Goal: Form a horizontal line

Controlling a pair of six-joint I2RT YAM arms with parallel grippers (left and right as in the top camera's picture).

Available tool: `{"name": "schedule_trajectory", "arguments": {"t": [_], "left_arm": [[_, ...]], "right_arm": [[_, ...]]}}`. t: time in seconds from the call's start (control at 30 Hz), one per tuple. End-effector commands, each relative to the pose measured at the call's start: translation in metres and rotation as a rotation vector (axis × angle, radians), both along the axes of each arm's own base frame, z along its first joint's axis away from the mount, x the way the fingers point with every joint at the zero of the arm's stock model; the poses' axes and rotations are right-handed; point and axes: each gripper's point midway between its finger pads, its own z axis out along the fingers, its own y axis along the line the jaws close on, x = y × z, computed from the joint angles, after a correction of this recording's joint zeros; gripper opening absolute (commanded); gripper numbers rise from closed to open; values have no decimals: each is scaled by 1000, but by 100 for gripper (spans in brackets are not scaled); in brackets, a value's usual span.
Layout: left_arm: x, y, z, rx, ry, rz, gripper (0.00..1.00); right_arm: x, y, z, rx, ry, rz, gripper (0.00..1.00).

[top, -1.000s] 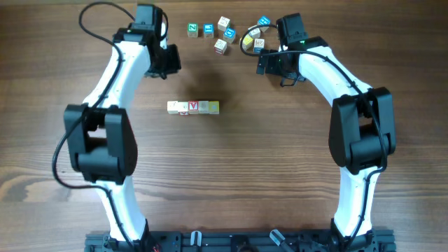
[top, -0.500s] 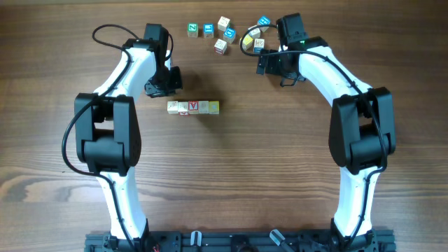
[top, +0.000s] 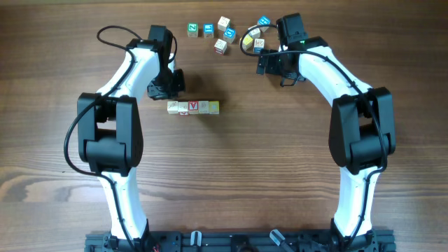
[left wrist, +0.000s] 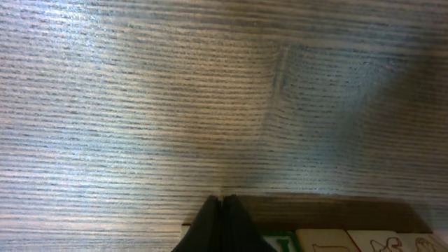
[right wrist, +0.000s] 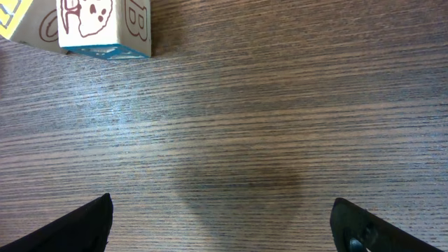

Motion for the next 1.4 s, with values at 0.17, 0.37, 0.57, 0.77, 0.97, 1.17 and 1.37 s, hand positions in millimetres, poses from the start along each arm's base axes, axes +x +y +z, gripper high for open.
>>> {"name": "schedule_trajectory", "arguments": {"t": [0.17,0.37,0.57,0.77,0.97,1.17,1.37], "left_arm": [[-8,-2,-7,-4,36,-21,4],[-12,-2,-7,-2,53,-20,4],[-11,-2,-7,-2,48,-20,4],[-2,-4,-7,-11,12,-21,4],[-10,-8,-6,-40,44,-22,4],[-11,-8,-6,-40,48,-22,4],[-13,-8,-6,-39,57,-22,4]], "right_arm": [[10,1,26,-5,-64,7,100],[10,1,26,-5,-63,7,100],[10,1,26,-5,-64,7,100],[10,1,26,-5,-63,7,100],[10,1,26,-5,-63,6,100],[10,1,26,-5,-63,6,100],[10,1,26,-5,-63,6,100]]}}
